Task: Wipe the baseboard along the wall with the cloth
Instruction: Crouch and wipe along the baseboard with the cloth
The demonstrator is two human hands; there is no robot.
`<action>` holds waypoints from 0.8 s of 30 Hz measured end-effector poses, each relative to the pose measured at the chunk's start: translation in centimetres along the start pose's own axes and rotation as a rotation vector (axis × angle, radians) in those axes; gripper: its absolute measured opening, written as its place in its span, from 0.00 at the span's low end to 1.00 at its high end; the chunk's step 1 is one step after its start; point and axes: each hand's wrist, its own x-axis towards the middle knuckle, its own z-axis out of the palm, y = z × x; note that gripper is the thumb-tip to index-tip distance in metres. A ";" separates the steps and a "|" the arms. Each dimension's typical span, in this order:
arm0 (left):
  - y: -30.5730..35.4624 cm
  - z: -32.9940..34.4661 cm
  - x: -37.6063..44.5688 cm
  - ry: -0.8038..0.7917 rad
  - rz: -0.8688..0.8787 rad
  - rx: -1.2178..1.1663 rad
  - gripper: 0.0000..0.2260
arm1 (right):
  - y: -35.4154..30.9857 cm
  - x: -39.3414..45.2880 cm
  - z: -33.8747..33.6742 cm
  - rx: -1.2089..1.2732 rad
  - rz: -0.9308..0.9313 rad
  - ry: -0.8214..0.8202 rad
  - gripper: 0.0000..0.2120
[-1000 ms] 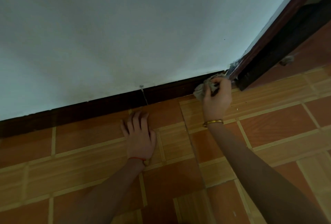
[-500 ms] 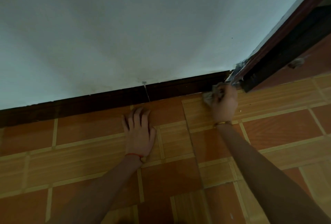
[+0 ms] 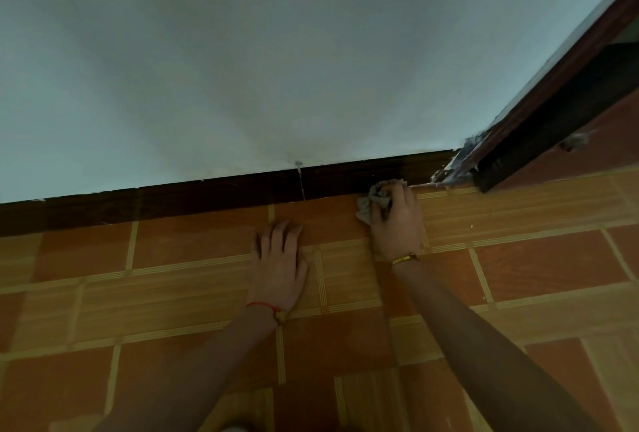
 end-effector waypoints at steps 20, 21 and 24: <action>5.3 -26.3 -5.4 -0.053 -0.195 -0.182 0.13 | -13.1 -0.3 -21.1 0.098 -0.018 -0.278 0.08; 6.3 -29.5 -6.0 -0.040 -0.194 -0.191 0.12 | -14.9 -0.1 -23.8 0.109 -0.038 -0.284 0.08; 9.2 -39.5 -7.8 0.012 -0.200 -0.185 0.12 | -21.5 0.5 -32.4 0.131 -0.082 -0.294 0.07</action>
